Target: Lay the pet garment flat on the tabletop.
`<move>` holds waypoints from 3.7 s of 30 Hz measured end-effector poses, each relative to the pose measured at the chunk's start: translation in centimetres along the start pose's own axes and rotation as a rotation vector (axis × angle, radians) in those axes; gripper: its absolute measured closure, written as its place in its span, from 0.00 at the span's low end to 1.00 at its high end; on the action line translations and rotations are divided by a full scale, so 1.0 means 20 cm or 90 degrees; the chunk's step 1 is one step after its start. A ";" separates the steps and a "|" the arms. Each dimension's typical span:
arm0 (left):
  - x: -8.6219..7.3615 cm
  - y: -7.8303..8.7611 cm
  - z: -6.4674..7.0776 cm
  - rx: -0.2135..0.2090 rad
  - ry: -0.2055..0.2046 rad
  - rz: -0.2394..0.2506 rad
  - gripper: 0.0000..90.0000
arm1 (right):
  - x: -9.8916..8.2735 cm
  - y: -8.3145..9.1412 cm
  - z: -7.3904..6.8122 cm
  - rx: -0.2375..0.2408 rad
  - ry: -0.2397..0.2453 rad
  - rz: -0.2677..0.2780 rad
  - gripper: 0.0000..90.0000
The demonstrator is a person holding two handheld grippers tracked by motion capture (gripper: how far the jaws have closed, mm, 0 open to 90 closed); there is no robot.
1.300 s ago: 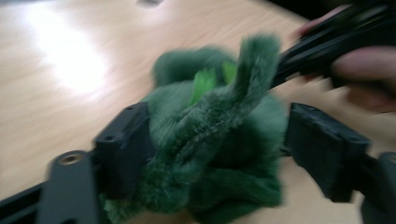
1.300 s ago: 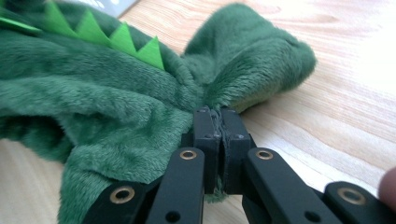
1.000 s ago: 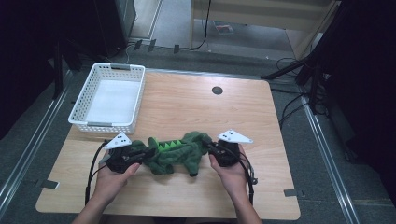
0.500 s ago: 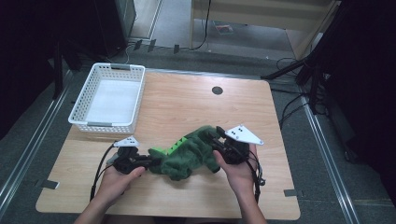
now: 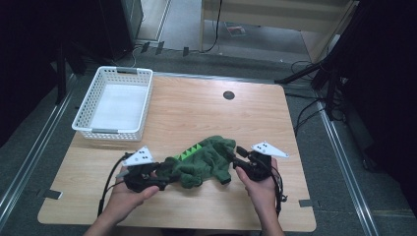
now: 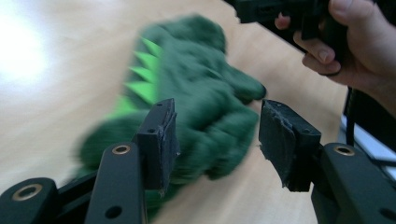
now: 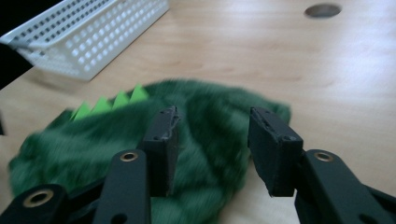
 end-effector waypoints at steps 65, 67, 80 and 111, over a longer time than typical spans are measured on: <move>-0.07 -0.09 -0.48 0.141 0.203 -0.045 0.91 | -0.06 -0.22 -0.09 0.150 0.098 -0.178 0.89; -0.07 -0.07 -0.46 0.152 0.193 -0.048 0.88 | -0.08 -0.24 -0.10 0.155 0.139 -0.209 0.77; 0.21 -0.22 -0.61 0.204 0.186 -0.001 0.40 | 0.06 -0.50 0.04 0.024 -0.017 -0.125 0.53; 0.31 -0.30 -0.82 0.207 0.257 0.079 0.59 | 0.22 -0.56 0.07 0.025 -0.038 -0.071 0.75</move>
Point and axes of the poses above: each handheld gripper's, and its own axes: y roughly backward along the jaws, x roughly out of its top, z roughly to its right, the point moved 2 cm from there along -y, roughly forward along the jaws, and after that the axes turned 12 degrees about -x, right-handed, at the moved point
